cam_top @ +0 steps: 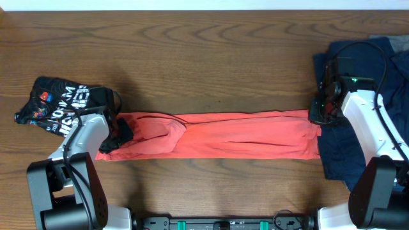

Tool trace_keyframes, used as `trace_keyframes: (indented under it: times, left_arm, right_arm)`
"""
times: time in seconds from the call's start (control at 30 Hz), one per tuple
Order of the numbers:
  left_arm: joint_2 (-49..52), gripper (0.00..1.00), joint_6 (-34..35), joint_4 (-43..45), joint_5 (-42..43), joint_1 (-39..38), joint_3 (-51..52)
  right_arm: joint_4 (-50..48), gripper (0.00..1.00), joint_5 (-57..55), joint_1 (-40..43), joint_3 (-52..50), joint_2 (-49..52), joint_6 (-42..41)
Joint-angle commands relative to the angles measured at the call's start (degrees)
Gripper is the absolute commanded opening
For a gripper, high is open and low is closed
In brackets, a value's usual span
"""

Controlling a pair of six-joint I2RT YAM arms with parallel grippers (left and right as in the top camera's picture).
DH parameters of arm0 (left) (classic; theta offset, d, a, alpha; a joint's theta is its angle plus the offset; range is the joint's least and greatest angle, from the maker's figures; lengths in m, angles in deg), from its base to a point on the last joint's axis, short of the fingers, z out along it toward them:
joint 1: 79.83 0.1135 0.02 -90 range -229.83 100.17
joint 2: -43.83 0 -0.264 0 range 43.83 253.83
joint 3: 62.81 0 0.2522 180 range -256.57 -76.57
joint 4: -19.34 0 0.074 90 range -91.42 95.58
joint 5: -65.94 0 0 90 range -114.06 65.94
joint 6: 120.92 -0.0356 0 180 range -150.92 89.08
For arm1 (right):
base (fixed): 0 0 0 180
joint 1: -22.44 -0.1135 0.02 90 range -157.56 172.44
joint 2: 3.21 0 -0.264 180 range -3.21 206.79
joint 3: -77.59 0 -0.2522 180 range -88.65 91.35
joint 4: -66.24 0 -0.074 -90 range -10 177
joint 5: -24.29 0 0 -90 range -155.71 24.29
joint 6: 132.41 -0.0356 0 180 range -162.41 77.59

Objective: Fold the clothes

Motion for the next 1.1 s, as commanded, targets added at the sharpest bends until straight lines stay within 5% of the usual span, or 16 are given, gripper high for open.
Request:
trace_keyframes:
  times: [0.0, 0.37, 0.73, 1.07]
  left_arm:
    - [-1.97, 0.48, 0.52, -0.63, -3.3, 0.5, -2.34]
    - [-10.29, 0.58, 0.35, 2.82, -2.38, 0.63, -7.85]
    - [-1.11, 0.57, -1.16, 13.64, -1.22, 2.03, -7.76]
    - [8.22, 0.57, -1.16, 21.97, 8.22, 9.94, -7.76]
  right_arm:
    - [0.07, 0.12, 0.22, 0.11, -0.02, -1.05, 0.85]
    - [0.11, 0.13, 0.24, 0.11, -0.02, -1.05, 0.83]
    - [1.18, 0.13, 0.24, 0.11, -0.02, -1.05, 0.94]
    - [2.51, 0.12, 0.26, 0.11, -0.02, -1.05, 0.83]
